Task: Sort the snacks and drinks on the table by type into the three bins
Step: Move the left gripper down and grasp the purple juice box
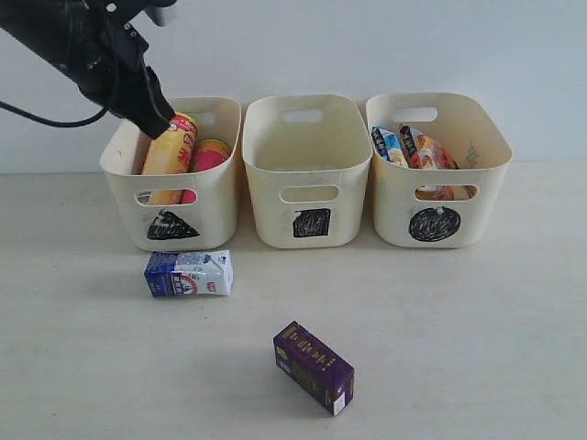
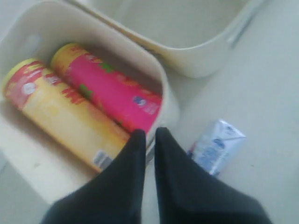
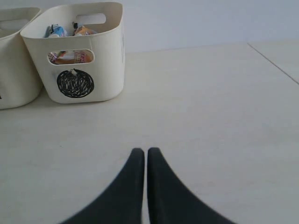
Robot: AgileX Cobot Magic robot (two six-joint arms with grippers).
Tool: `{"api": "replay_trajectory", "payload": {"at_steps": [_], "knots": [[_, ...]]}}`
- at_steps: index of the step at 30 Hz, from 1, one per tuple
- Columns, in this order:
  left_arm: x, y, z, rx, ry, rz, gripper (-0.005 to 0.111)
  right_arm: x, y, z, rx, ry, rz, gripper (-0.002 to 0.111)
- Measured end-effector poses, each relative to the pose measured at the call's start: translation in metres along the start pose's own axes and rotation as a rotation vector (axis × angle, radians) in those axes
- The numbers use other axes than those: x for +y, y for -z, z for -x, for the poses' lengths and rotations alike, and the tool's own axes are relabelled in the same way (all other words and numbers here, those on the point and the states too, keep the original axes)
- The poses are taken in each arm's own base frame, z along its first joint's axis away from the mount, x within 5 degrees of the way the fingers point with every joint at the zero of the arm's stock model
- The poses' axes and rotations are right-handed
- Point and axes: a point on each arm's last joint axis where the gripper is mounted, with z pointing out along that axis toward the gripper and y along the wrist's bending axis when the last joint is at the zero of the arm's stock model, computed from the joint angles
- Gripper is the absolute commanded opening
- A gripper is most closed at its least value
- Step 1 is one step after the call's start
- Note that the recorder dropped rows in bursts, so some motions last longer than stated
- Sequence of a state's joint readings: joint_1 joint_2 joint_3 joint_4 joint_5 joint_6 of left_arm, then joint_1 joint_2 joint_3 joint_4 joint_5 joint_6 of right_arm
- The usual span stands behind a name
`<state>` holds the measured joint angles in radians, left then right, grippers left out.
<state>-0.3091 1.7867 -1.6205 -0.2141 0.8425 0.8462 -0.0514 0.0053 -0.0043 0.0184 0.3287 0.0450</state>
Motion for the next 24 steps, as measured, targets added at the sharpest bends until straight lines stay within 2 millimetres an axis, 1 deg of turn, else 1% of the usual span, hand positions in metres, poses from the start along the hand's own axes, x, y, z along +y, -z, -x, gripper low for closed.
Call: {"api": "replay_trajectory", "payload": {"at_steps": [2, 3, 5, 10, 12, 13, 14, 15, 18, 19, 20, 24], "knots": [[-0.013, 0.000, -0.001, -0.029, -0.086, -0.114, 0.004, 0.000, 0.000, 0.000, 0.000, 0.000, 0.000, 0.000], [-0.025, -0.002, -0.003, -0.056, -0.155, -0.224, 0.004, 0.000, 0.000, 0.000, 0.000, 0.000, 0.000, 0.000], [-0.038, -0.005, -0.005, -0.102, -0.209, -0.329, 0.004, 0.000, 0.000, 0.000, 0.000, 0.000, 0.000, 0.000], [-0.052, -0.006, -0.005, -0.124, -0.298, -0.421, 0.004, 0.000, 0.000, 0.000, 0.000, 0.000, 0.000, 0.000], [-0.067, -0.008, -0.001, -0.134, -0.376, -0.467, 0.004, 0.000, 0.000, 0.000, 0.000, 0.000, 0.000, 0.000], [-0.081, -0.010, 0.003, -0.147, -0.460, -0.502, 0.004, 0.000, 0.000, 0.000, 0.000, 0.000, 0.000, 0.000], [-0.086, -0.011, 0.005, -0.156, -0.504, -0.514, 0.008, 0.000, 0.000, 0.000, 0.000, 0.000, 0.000, 0.000], [-0.096, -0.013, 0.007, -0.167, -0.567, -0.538, 0.012, 0.000, 0.000, 0.000, 0.000, 0.000, 0.000, 0.000], [-0.116, -0.016, 0.010, -0.197, -0.710, -0.579, 0.041, 0.000, 0.000, 0.000, 0.000, 0.000, 0.000, 0.000], [-0.124, -0.018, 0.011, -0.206, -0.753, -0.592, 0.046, 0.000, 0.000, 0.000, 0.000, 0.000, 0.000, 0.000], [-0.131, -0.021, 0.011, -0.210, -0.773, -0.592, 0.048, 0.000, 0.000, 0.000, 0.000, 0.000, 0.000, 0.000], [-0.149, -0.029, 0.011, -0.216, -0.806, -0.583, 0.061, 0.000, 0.000, 0.000, 0.000, 0.000, 0.000, 0.000]]}}
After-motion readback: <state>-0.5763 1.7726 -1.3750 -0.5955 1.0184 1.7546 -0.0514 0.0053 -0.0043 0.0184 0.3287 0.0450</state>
